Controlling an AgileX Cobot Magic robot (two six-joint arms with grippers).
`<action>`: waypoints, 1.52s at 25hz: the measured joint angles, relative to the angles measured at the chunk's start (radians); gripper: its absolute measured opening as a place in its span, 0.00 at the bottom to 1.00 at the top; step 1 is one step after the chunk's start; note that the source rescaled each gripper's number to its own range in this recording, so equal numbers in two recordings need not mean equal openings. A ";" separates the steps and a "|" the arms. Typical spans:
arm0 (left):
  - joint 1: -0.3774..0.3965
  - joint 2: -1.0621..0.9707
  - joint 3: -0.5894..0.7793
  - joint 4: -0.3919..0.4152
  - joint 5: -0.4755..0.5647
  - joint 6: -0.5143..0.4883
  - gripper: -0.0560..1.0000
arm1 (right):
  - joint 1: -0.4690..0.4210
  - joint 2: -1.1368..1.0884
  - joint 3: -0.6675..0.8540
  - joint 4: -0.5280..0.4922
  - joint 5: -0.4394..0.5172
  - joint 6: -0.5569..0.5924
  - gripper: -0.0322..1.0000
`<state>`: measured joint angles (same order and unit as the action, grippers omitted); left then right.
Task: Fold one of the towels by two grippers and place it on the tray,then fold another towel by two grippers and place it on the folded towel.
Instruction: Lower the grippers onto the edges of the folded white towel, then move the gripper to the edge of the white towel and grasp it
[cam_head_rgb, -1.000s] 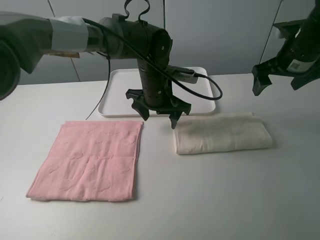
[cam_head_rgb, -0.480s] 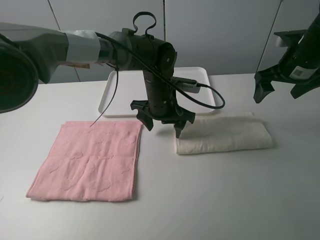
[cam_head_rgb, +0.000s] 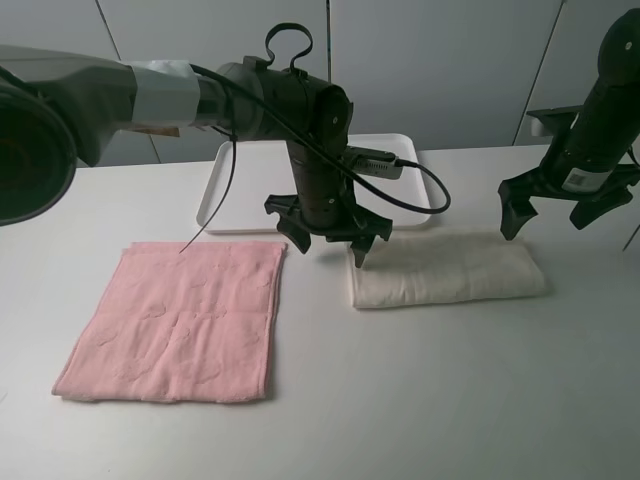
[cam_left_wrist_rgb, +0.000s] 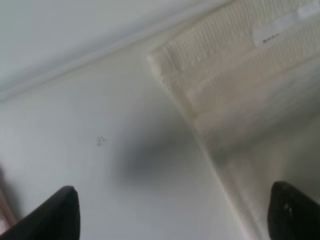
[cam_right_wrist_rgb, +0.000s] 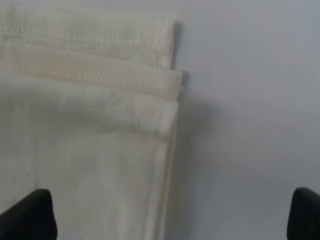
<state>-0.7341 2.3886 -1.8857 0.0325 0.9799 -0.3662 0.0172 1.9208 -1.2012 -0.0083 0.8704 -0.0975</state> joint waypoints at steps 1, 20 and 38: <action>0.000 0.000 0.000 0.010 0.000 0.000 0.97 | 0.000 0.000 0.000 0.000 -0.002 0.000 1.00; 0.000 0.073 -0.072 -0.005 0.044 0.074 0.97 | 0.000 0.006 0.000 -0.002 0.017 0.000 1.00; 0.000 0.073 -0.073 -0.001 0.063 0.074 0.97 | 0.000 0.109 0.000 -0.002 -0.026 -0.018 1.00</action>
<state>-0.7341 2.4615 -1.9590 0.0315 1.0432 -0.2921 0.0172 2.0299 -1.2012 -0.0102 0.8449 -0.1157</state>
